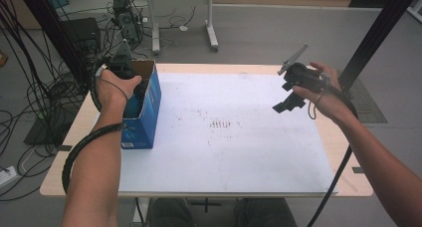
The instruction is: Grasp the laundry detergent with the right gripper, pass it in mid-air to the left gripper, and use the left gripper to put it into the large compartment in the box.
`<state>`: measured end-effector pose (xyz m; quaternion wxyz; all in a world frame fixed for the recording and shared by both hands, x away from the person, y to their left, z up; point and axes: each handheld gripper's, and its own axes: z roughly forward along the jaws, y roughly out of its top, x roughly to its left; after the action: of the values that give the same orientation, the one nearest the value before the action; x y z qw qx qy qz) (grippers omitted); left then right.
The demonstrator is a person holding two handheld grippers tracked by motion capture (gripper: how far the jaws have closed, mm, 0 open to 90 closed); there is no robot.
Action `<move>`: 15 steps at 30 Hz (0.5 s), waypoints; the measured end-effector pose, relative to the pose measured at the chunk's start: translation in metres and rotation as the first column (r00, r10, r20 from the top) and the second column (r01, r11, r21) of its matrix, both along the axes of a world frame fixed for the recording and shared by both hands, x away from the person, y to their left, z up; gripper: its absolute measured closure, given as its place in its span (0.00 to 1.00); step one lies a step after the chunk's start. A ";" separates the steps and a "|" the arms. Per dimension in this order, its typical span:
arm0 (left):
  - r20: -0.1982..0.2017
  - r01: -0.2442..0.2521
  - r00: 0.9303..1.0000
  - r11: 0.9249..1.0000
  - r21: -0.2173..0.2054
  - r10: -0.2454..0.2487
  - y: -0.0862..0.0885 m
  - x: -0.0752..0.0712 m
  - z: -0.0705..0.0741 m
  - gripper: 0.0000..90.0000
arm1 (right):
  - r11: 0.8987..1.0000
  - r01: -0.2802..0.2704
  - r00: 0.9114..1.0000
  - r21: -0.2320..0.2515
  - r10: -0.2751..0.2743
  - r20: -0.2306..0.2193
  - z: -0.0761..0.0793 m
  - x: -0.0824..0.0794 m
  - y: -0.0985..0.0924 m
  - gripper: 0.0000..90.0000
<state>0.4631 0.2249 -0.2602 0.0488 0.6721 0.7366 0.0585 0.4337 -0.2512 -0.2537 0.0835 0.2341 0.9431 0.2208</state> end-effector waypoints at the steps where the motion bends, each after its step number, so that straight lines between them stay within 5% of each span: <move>1: 0.001 0.004 1.000 1.000 0.002 -0.004 0.000 0.000 -0.001 0.41 | 1.000 0.004 1.000 0.003 -0.004 -0.001 0.000 0.000 0.000 0.07; 15: -0.005 0.014 1.000 1.000 0.002 -0.014 0.002 -0.010 -0.014 0.41 | 1.000 -0.002 1.000 -0.010 0.002 0.001 -0.003 -0.001 0.003 0.07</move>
<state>0.4535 0.2272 -0.2741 0.0467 0.6772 0.7320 0.0574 0.4327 -0.2479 -0.2568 0.0851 0.2326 0.9444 0.2163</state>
